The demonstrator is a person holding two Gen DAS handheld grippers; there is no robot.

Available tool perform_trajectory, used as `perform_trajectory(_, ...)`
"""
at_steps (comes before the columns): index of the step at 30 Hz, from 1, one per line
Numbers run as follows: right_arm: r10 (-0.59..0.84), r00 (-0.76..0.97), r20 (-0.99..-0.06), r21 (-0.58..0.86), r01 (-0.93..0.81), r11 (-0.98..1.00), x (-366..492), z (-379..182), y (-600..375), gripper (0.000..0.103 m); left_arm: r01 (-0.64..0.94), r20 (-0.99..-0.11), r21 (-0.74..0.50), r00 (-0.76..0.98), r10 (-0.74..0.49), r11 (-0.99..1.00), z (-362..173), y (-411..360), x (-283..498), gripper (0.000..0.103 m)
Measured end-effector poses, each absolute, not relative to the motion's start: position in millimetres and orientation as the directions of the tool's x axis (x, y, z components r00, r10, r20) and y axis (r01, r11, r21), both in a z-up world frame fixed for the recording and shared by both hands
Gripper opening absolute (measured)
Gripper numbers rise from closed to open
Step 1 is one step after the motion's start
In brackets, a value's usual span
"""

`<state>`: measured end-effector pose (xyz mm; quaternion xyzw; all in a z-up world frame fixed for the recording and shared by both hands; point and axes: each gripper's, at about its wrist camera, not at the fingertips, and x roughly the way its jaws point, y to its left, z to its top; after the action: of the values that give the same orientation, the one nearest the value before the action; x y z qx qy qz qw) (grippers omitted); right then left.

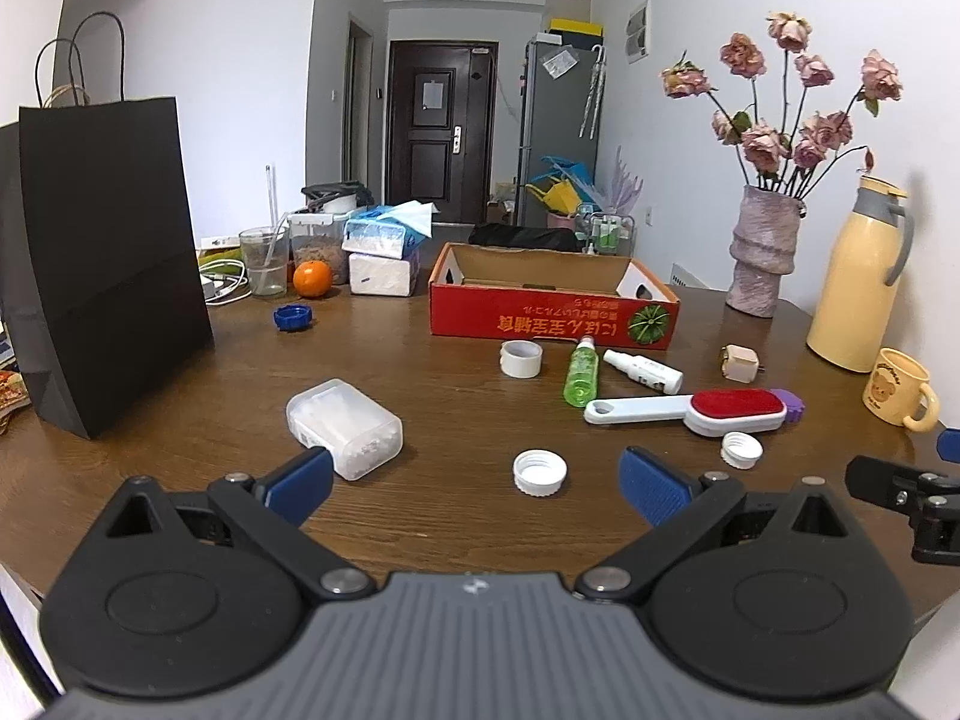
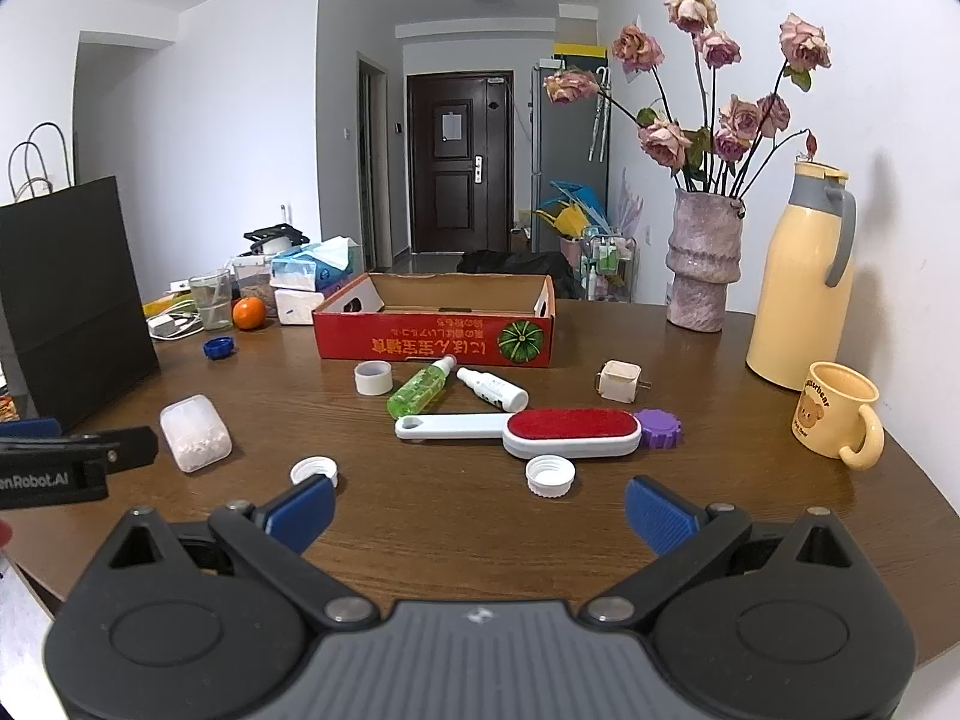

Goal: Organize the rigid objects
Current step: 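Move left tool toward the clear plastic box while right tool closes on a white bottle cap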

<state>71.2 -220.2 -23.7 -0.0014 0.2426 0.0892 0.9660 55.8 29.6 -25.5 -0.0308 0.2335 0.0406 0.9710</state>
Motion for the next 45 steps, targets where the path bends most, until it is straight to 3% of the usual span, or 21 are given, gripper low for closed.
perform_trajectory(31,0.102,0.86,-0.499,0.015,-0.109,0.994,183.8,-89.5,-229.0,0.102,-0.228,-0.524,-0.045,0.834,0.172,0.973,-76.7,89.5,155.3,0.103)
perform_trajectory(35,0.103,0.852,-0.514,0.022,-0.107,0.994,203.0,-100.4,-231.4,0.098,-0.242,-0.534,-0.049,0.826,0.179,0.969,-82.9,95.3,164.3,0.103)
perform_trajectory(45,0.079,0.805,-0.588,-0.007,-0.103,0.995,250.4,-126.8,-228.2,0.075,-0.257,-0.544,-0.049,0.818,0.19,0.965,-91.1,106.3,177.9,0.103)
